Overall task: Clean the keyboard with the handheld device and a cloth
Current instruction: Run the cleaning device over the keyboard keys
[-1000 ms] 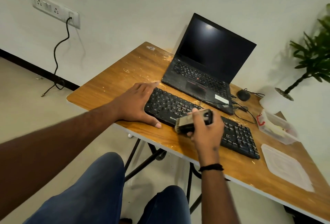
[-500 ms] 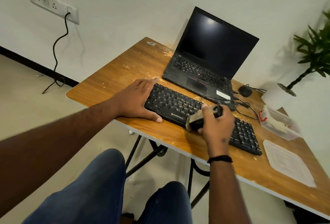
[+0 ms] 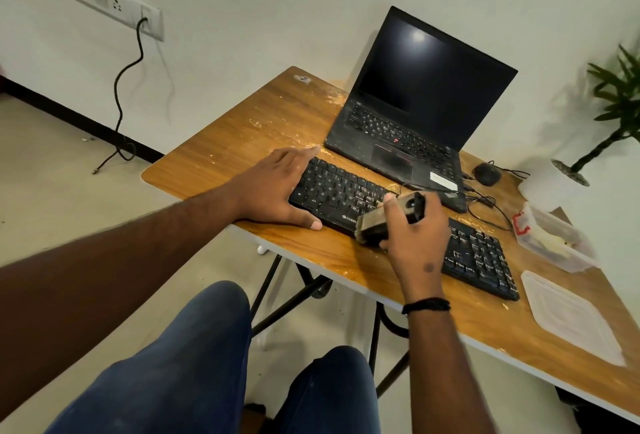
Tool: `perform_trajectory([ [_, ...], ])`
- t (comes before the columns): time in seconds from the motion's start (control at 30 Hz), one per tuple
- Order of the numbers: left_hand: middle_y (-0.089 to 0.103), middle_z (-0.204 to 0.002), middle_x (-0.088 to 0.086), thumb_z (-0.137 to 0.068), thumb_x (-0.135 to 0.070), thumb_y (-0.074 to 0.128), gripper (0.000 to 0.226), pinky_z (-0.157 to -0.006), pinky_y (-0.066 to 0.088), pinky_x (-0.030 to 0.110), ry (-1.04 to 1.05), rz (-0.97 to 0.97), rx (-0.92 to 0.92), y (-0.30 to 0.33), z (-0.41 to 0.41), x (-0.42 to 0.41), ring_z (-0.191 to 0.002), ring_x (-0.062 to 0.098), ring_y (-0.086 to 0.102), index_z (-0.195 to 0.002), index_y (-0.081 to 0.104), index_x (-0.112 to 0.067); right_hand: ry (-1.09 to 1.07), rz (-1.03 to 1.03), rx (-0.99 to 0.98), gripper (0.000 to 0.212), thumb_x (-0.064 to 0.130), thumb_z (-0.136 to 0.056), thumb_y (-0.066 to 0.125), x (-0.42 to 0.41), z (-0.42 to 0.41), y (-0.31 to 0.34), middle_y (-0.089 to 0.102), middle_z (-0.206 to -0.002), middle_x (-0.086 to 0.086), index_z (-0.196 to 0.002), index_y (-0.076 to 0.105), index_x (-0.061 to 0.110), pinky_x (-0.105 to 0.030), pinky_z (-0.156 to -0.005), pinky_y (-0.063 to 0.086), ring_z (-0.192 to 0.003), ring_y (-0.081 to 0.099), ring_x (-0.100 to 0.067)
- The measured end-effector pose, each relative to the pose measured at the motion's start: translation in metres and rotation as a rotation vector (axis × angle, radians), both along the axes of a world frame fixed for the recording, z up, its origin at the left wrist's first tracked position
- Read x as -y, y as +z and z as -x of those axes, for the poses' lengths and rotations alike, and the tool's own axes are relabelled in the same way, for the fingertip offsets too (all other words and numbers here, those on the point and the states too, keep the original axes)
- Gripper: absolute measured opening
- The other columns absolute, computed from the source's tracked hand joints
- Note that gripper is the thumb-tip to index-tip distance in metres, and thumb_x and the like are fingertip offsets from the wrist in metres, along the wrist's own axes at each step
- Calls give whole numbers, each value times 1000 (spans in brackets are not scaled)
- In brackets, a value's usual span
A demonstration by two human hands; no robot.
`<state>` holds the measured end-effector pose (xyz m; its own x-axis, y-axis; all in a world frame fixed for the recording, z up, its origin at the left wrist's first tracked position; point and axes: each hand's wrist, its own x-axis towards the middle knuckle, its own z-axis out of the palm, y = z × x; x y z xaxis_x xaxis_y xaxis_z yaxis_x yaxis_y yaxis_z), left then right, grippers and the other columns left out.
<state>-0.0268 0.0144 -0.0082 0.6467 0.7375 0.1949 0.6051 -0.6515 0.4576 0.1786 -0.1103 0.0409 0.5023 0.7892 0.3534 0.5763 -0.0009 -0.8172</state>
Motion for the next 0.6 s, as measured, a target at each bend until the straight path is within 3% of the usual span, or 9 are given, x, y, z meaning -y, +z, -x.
perform_trajectory([
  [0.2,16,-165,2,-71,-70,66,121,-119,24,44,-30,19,17,2,1,1,-150,19,10,-162,0,-24,94,-16,-41,17,30,-93,65,-12,38,-7,59,-87,7,-87,49,29,-39,-66,62,-80,63,-7],
  [0.33,16,-165,4,-74,-58,64,114,-118,27,44,-43,65,48,4,3,2,-150,18,10,-162,0,-25,147,-78,1,15,26,-93,66,-20,58,-9,55,-77,11,-93,54,17,-14,-55,48,-69,57,7],
  [0.47,14,-165,3,-76,-60,60,109,-118,26,45,-33,115,60,2,4,-1,-151,19,11,-161,-1,-29,137,-52,26,15,28,-93,66,-12,37,-9,58,-78,10,-94,53,21,-27,-58,57,-72,60,3],
  [0.6,15,-165,2,-86,-56,59,101,-120,23,44,-32,111,81,0,3,-2,-151,16,10,-162,-2,-28,95,-73,96,16,23,-94,66,6,19,-11,59,-81,11,-99,51,19,-12,-57,50,-76,61,10],
])
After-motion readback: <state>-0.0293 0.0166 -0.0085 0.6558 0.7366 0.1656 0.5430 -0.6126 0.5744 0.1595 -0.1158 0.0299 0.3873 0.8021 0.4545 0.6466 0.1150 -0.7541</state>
